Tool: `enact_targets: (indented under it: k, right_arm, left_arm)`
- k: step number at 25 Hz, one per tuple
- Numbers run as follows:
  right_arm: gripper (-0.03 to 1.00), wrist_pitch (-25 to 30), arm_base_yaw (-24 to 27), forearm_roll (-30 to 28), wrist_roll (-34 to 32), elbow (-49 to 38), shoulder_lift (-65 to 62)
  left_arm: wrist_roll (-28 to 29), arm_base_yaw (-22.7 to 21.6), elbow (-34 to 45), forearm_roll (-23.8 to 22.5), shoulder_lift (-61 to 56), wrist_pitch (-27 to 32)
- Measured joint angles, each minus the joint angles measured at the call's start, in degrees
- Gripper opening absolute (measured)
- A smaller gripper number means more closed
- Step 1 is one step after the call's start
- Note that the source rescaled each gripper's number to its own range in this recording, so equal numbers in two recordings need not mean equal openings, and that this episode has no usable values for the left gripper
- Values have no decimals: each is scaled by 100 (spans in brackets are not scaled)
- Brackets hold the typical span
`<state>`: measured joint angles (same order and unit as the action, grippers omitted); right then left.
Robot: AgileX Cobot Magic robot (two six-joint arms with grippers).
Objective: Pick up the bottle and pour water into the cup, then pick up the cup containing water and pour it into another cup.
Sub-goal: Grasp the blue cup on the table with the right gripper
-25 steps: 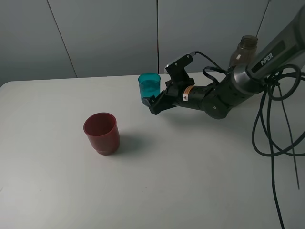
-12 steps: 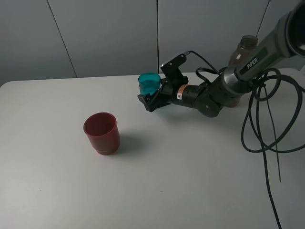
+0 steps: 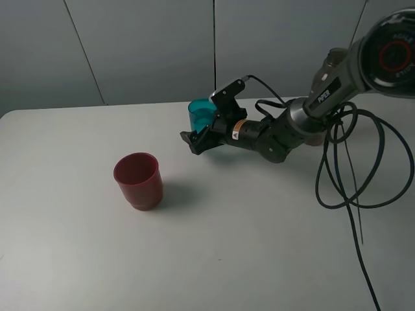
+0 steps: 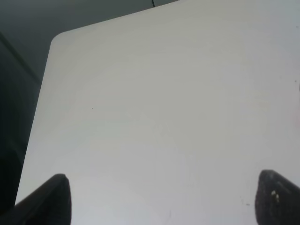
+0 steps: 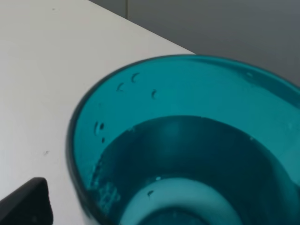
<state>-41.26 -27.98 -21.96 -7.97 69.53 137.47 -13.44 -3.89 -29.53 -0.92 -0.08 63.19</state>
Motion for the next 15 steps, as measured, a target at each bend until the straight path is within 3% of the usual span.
enact_targets:
  k: [15]
  right_arm:
    - [100,-255,-48,106,0,329,282]
  left_arm:
    - [21,0,0,0,0,0]
